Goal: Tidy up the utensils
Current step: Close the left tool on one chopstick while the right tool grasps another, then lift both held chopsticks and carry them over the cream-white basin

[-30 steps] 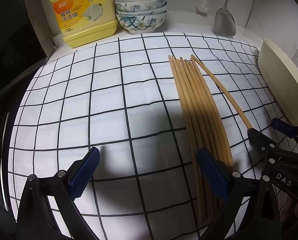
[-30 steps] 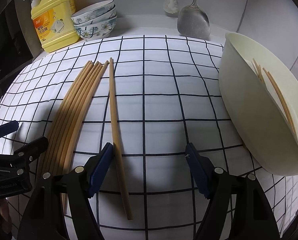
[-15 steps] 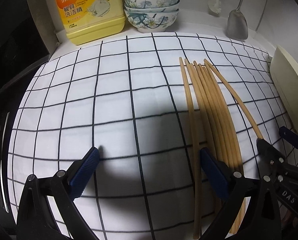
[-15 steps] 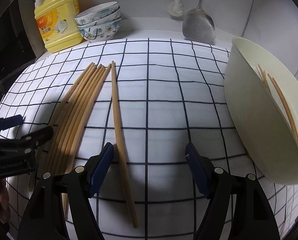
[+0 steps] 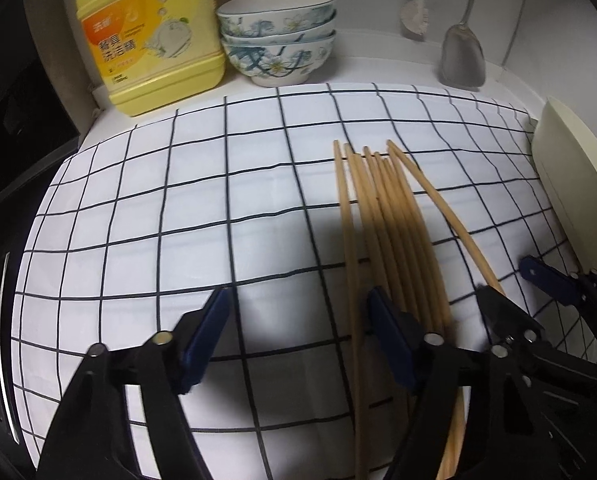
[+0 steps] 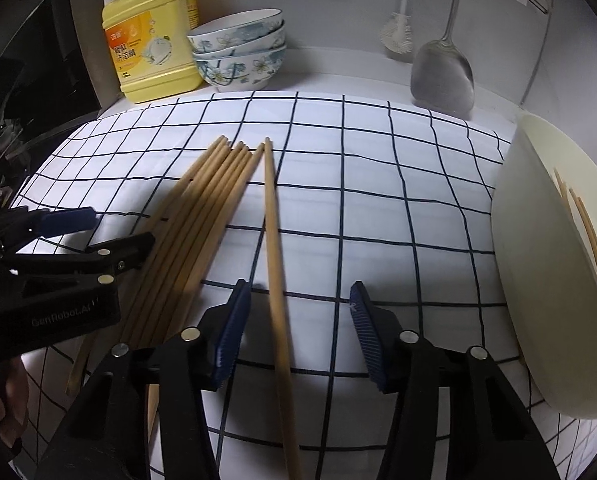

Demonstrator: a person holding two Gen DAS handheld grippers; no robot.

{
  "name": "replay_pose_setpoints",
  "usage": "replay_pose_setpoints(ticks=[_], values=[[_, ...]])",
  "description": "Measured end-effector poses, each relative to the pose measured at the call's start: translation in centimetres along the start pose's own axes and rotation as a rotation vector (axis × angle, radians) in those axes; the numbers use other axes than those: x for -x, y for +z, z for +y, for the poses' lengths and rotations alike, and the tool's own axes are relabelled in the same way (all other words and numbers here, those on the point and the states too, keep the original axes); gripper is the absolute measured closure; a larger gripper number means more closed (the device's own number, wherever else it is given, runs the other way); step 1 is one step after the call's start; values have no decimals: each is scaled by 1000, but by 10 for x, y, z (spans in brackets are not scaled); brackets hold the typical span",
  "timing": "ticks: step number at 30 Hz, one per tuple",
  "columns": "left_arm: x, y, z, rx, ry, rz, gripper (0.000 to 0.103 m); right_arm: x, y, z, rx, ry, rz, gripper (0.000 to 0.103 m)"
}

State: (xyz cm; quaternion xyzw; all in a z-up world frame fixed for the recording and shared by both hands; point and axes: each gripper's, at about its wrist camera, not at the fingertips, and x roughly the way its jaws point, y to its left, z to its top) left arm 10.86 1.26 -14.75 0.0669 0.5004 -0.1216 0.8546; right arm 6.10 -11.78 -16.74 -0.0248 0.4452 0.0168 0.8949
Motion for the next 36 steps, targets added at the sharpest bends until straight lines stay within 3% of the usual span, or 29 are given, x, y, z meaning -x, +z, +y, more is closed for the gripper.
replay_pose_setpoints(ticks=[7,8,11,15,24,36], values=[[9,-7,-12,-59,-22,-5,87,2,0,17,71,14,-3,95],[11,-9,-15,-76,-20,-3,95,2,0,18,71,6,-1,97],[13,-14,-22,-123,8,3,96,4,-3,17,46,14,1,97],[18,-18,-11,-89,-45,35,96,10,-8,8,-41,62,17,97],[52,-31,7,-97,-57,22,96,49,-20,-4,-173,106,14,97],[129,-12,-22,-182,-146,-132,96,137,-18,-24,-234,49,-111,97]])
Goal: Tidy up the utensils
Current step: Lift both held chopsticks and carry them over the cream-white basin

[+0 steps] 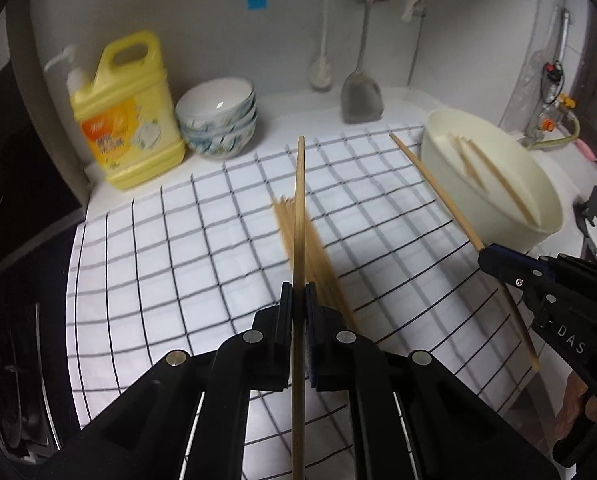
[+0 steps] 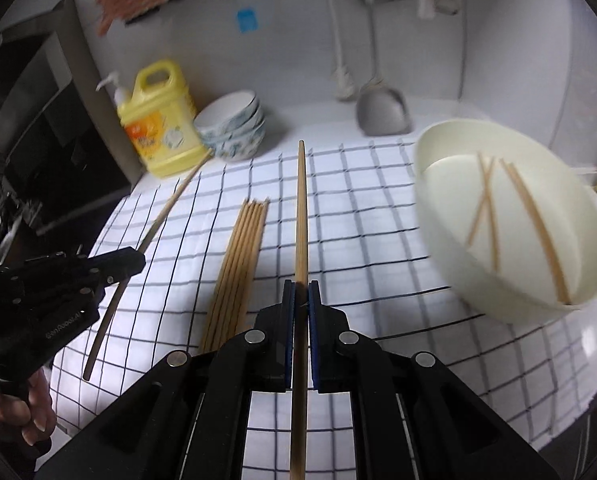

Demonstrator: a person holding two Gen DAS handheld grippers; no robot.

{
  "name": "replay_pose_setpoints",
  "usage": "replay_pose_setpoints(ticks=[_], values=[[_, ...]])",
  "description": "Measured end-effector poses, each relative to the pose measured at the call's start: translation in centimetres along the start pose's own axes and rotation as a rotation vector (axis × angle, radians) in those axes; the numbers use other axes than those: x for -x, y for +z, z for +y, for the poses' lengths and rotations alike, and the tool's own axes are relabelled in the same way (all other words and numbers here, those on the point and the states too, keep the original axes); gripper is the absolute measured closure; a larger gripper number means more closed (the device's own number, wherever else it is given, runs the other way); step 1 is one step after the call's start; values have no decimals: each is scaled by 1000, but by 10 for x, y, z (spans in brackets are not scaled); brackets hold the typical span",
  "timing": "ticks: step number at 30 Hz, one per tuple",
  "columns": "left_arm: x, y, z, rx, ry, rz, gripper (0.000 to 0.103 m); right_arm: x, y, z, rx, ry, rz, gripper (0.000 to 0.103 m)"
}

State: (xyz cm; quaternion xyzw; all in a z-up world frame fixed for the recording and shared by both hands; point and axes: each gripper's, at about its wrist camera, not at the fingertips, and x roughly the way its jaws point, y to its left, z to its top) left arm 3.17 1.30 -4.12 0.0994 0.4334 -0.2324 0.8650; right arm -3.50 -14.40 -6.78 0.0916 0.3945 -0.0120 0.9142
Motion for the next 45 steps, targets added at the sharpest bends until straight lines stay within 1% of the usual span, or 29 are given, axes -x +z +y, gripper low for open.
replay_pose_setpoints(ticks=[5,10,13,16,19,23,27,28,31,34,36,39,45], values=[[13,25,-29,-31,-50,-53,96,29,11,-26,-28,-45,-45,97],[10,49,-65,-59,-86,-78,96,50,23,-62,-45,-75,-76,97],[4,64,-89,-67,-88,-87,96,51,31,-84,-48,-79,-82,97],[-4,80,-112,-76,-111,-83,96,53,43,-114,-70,-77,-93,97],[-14,96,-135,-104,-103,-83,96,46,51,-141,-83,-73,-102,97],[-38,117,-164,-119,-111,-55,96,31,54,-178,-144,-62,-96,97],[-68,133,-187,-112,-157,-17,96,12,53,-211,-200,-61,-68,97],[-79,138,-194,-109,-169,3,96,7,52,-218,-211,-64,-58,97],[-99,144,-206,-101,-184,42,96,-5,54,-241,-252,-63,-32,97],[-120,149,-222,-102,-193,78,96,-13,59,-253,-261,-77,-15,97],[-128,151,-230,-107,-196,88,96,-20,62,-259,-263,-80,4,97],[-142,151,-242,-112,-196,112,96,-32,66,-264,-242,-98,34,97],[-167,149,-248,-109,-179,157,96,-54,68,-270,-238,-83,84,97]])
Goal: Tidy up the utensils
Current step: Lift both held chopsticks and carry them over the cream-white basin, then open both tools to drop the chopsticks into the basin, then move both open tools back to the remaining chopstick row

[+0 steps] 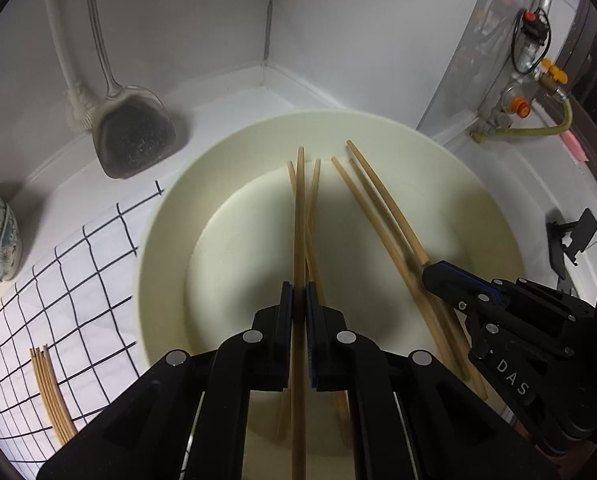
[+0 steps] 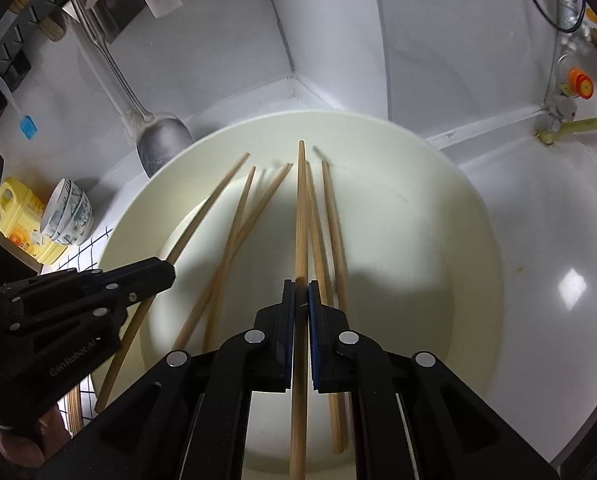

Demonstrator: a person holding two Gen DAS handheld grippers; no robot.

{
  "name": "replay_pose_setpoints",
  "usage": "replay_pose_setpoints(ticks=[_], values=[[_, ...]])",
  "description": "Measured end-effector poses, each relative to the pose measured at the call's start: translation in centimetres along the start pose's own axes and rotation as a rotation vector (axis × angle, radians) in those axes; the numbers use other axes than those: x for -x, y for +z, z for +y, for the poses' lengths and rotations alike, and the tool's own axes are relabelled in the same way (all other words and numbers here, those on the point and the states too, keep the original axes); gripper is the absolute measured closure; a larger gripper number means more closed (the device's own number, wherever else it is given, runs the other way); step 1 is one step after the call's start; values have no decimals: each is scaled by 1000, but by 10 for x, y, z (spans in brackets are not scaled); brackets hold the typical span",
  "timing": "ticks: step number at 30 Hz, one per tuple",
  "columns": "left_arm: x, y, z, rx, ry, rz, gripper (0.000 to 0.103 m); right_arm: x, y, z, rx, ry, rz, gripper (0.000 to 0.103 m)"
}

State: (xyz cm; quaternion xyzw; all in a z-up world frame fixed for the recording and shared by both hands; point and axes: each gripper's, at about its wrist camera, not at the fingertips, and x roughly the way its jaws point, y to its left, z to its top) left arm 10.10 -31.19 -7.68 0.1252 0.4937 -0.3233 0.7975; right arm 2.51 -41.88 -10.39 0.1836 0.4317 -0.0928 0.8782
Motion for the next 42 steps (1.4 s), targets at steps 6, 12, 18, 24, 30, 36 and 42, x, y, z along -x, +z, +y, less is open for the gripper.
replay_pose_setpoints(ticks=[6,12,18,24,30,36,42], values=[[-15,-1,1,8,11,30,96,-12,2,-8,-9,2,33,97],[-24,-1,-2,5,22,44,95,-15,5,-10,-16,2,37,97],[-9,-4,3,25,53,-6,41,-8,7,-12,-34,4,28,85],[26,-5,17,48,97,-81,24,12,5,-12,-46,-12,-16,71],[56,-13,35,70,121,-113,16,28,-5,1,-43,-13,-30,63],[86,-33,57,87,133,-127,13,45,-21,22,-39,-7,-36,58],[116,-61,86,116,150,-141,13,60,-40,58,-11,7,-45,53]])
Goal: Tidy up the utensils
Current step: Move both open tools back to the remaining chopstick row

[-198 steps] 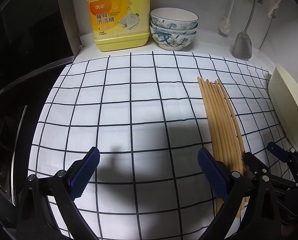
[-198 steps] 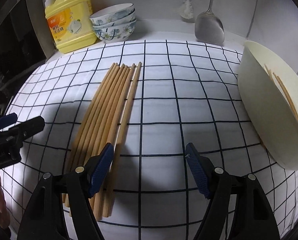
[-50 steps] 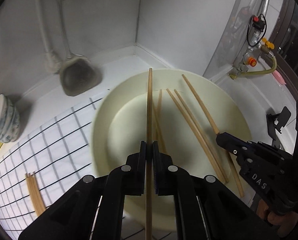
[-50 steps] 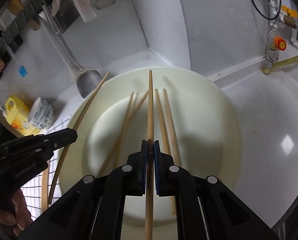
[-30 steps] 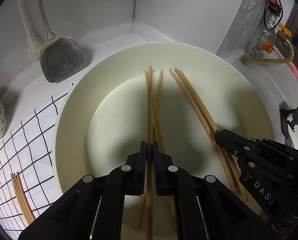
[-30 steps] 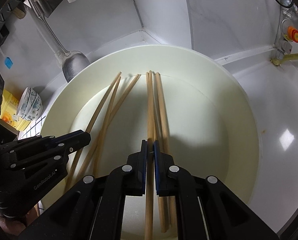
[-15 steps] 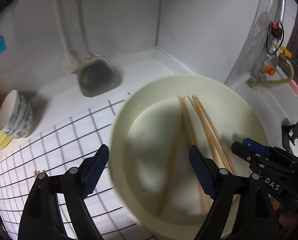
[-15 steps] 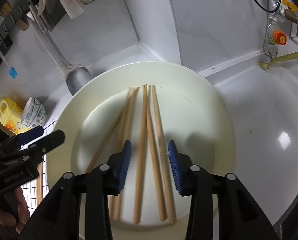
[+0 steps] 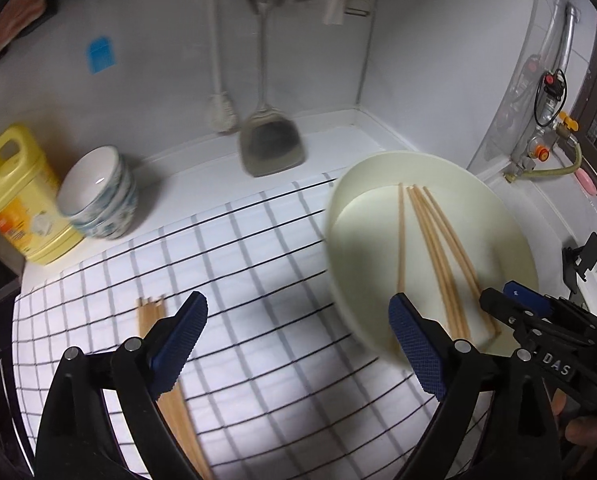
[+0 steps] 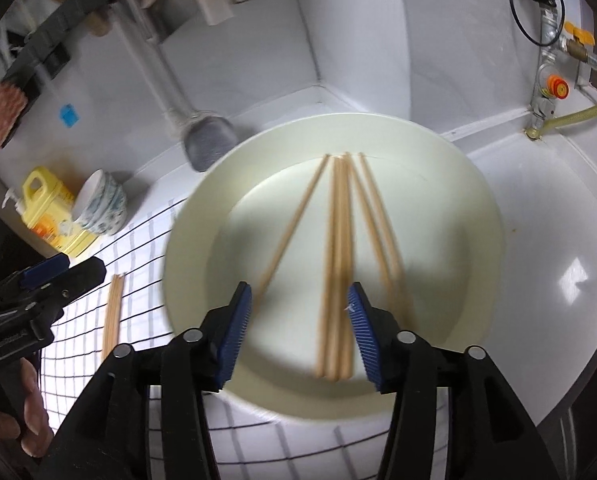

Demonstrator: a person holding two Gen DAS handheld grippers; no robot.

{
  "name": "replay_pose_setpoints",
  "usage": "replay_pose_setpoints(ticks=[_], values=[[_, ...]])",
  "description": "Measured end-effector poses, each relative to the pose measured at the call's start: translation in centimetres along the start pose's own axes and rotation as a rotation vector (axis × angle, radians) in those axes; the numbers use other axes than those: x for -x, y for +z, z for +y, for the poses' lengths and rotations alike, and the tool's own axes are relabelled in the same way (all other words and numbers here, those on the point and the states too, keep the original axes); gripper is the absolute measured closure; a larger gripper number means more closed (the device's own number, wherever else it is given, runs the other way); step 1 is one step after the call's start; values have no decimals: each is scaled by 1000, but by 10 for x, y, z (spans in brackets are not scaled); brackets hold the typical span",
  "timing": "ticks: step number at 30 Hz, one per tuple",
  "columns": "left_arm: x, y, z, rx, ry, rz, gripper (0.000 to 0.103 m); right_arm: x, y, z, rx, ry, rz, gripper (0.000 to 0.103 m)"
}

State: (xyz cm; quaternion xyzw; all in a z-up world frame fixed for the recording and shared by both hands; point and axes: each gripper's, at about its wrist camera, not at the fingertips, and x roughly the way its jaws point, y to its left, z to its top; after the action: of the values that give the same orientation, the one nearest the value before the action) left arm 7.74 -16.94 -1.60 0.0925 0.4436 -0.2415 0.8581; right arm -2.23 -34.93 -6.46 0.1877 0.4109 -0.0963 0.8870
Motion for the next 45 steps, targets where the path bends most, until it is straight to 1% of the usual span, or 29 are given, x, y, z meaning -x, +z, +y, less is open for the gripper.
replay_pose_setpoints(ticks=[3,7,11,17,19,21,24,28,32,33,38,45], values=[[11,-10,19,17,9,-3,13,8,-11,22,29,8,0,53],[26,-26,41,35,32,-12,12,16,-28,51,52,34,-3,47],[41,-45,68,57,51,-24,9,17,-43,78,81,46,1,46],[54,-73,106,91,72,-16,7,18,-64,113,105,59,7,41],[57,-82,117,103,76,-13,7,17,-72,124,112,62,9,37],[58,-91,129,115,83,-6,7,15,-80,132,116,69,14,37],[58,-105,145,129,95,1,6,12,-89,143,125,78,19,35],[48,-124,165,147,136,29,6,2,-101,157,142,84,23,32],[35,-142,185,205,150,74,6,-13,-108,168,167,84,54,31],[33,-145,189,219,150,79,6,-17,-110,170,176,80,60,29],[25,-152,197,240,160,80,6,-45,-116,186,240,66,84,28],[16,-160,206,250,188,65,6,-77,-120,207,285,71,100,28]])
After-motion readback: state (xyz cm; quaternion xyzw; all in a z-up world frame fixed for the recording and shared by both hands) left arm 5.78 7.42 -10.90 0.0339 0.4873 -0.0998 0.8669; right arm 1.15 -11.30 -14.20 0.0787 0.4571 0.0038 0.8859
